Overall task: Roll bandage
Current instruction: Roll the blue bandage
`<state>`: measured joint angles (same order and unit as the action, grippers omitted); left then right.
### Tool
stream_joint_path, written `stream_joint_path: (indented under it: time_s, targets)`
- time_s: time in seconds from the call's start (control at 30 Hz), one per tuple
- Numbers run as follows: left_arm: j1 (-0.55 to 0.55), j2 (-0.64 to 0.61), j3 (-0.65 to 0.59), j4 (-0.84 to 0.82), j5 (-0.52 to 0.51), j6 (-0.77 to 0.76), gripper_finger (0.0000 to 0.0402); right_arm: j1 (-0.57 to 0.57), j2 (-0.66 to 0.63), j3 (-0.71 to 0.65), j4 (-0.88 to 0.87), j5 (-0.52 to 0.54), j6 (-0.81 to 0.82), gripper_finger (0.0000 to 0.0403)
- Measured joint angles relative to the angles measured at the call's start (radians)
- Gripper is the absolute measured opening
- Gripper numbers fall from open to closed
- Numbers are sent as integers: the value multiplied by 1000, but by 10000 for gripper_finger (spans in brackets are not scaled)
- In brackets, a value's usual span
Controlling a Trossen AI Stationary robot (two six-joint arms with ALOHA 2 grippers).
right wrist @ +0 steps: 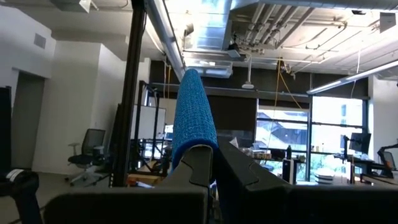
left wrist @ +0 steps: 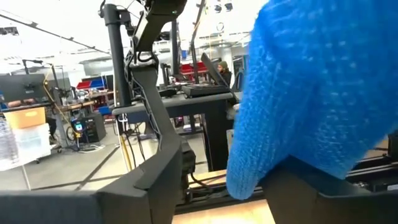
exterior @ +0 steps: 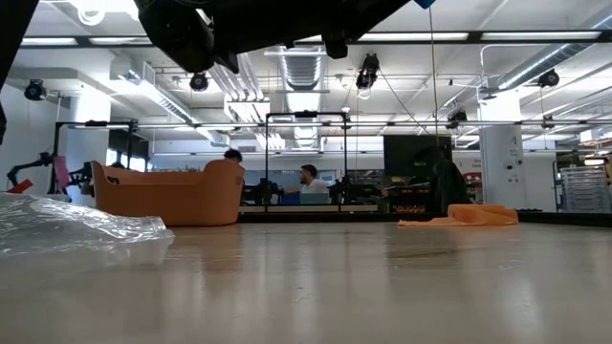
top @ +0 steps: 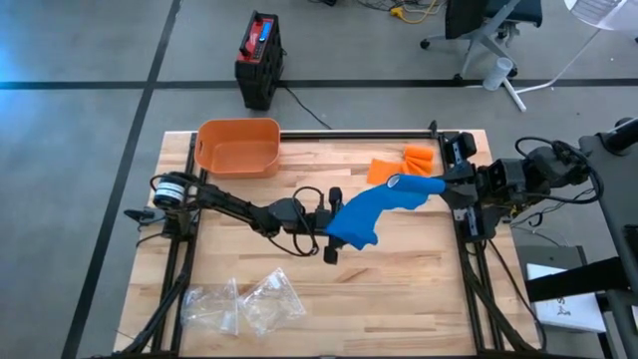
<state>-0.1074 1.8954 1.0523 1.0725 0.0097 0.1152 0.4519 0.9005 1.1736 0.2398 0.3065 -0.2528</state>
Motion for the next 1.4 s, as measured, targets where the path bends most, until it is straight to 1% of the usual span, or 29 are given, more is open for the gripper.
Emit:
stream_joint_path:
  time_s: [0.03,0.1,0.17,0.23,0.27,0.3,0.37,0.47,0.53,0.63,0.7,0.77,0.87,0.9,0.97,1.07,1.17,1.3,1.4]
  targets:
    - [0,0,0,0,-1,-12,184,0,0,0,0,0,0,3]
    - [2,-1,0,0,-8,-40,155,0,0,0,0,0,-1,3]
    - [3,-3,0,-1,-26,-50,107,0,0,0,-1,0,-1,3]
    - [5,-6,0,-16,-28,-50,44,0,0,0,0,0,-1,3]
    - [5,-8,0,-23,-32,-54,23,0,0,0,2,0,-1,3]
    - [5,-8,-2,-28,-50,-63,14,0,0,0,2,0,-4,3]
    - [5,-10,-8,-43,-99,-73,14,0,0,0,1,4,-24,3]
    - [4,-13,-44,-52,-183,-85,4,0,5,-2,1,8,-34,3]
    - [5,-20,-85,-54,-244,-114,3,0,12,-4,-2,8,-38,3]
    - [6,-72,-184,-54,-382,-147,1,0,14,-6,-18,8,-38,3]
    - [6,-134,-276,-52,-494,-154,1,-1,12,-6,-27,16,-39,3]
    - [6,-217,-386,-61,-614,-163,1,0,11,-6,-30,51,-39,3]
    - [1,-377,-556,-75,-777,-203,0,-1,4,-6,-53,64,-39,3]
    - [-3,-438,-613,-80,-825,-223,0,-1,-2,-6,-53,65,-38,3]
    - [-12,-558,-715,-92,-885,-252,0,-1,-18,-5,-51,95,-51,3]
    - [-27,-738,-837,-98,-926,-259,0,-1,-46,6,-48,160,-94,3]
    - [-34,-896,-923,-131,-936,-259,0,-1,-74,29,-47,223,-153,3]
    - [-36,-1064,-982,-247,-935,-259,0,-1,-85,90,-41,329,-276,3]
    - [-36,-1147,-988,-356,-935,-259,0,-1,-81,144,-41,402,-353,3]
